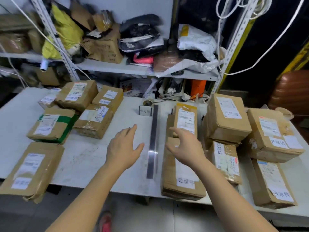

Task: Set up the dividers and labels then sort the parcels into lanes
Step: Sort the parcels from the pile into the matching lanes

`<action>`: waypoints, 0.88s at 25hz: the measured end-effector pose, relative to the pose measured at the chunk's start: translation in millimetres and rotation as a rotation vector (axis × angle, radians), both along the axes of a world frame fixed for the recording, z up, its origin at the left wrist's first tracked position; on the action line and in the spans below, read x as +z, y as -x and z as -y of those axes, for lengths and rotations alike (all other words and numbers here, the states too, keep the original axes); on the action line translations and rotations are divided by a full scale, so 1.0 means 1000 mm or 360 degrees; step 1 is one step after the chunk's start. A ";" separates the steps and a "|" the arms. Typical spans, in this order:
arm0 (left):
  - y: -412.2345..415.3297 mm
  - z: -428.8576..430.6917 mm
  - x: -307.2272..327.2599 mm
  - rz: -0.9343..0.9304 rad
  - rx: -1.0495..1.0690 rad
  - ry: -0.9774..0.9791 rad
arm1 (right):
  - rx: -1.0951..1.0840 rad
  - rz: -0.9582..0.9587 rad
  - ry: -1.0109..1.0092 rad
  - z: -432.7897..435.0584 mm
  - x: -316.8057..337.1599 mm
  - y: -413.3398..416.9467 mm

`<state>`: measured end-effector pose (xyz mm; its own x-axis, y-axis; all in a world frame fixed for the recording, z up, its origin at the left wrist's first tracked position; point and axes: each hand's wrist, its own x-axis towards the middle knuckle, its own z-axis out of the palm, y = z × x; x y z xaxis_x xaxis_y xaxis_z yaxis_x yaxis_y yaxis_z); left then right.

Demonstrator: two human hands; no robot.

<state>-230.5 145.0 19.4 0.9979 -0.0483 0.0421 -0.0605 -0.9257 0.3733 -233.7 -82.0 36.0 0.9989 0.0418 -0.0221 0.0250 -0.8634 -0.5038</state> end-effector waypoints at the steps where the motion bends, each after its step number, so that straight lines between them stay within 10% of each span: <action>1: -0.008 -0.017 0.003 0.0005 0.0022 -0.0059 | 0.0033 0.0020 0.0031 -0.014 0.002 -0.010; 22: -0.213 -0.303 -0.105 -0.0530 0.0117 0.0339 | -0.0058 -0.0517 -0.0006 -0.308 -0.095 -0.210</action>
<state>-17.0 448.2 -86.1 0.9591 -0.0015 -0.2831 0.1596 -0.8230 0.5452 -23.3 225.7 -58.8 0.9404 0.0071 -0.3399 -0.1683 -0.8589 -0.4837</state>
